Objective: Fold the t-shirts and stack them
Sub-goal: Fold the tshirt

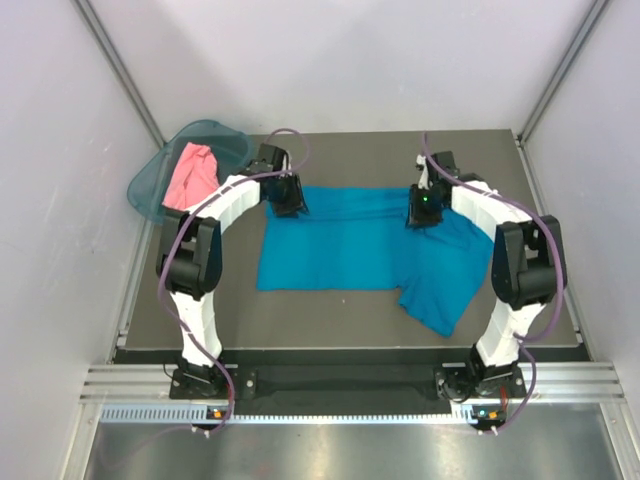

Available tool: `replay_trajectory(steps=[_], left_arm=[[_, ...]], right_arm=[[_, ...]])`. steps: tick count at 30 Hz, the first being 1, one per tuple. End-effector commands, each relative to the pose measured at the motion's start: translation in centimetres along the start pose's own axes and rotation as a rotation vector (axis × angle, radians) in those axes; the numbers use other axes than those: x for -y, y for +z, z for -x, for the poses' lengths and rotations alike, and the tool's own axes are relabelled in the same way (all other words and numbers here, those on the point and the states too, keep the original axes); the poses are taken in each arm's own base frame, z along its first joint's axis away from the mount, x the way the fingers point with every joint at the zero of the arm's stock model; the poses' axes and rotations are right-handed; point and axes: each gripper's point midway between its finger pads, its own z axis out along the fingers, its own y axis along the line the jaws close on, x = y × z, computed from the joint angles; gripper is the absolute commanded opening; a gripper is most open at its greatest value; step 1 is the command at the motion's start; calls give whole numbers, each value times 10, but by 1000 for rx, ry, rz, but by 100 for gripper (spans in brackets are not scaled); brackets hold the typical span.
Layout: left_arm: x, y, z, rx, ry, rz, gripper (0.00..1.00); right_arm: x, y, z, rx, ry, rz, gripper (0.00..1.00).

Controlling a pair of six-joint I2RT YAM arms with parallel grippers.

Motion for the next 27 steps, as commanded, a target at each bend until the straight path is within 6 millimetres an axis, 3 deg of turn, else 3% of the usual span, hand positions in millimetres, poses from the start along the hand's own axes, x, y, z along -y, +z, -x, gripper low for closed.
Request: replay_trajectory(steps=[1,3,11,22,27], left_arm=[[15,-26,1,38,10,-47,42],[14,-30,-4,36,14,-46,42],[4,-42,-11,43,49,-5,43],[-5,-53,-7,62,75,32,43],[-13,-60,-1,88,70,60,43]], right_arm=[[5,5,34,82,-60,-88,28],[5,16,32,55,-73,-122,29],[12,21,27,36,-137,-253,37],[29,36,12,-10,-171,-333,34],[32,39,11,-13,-187,-354,28]])
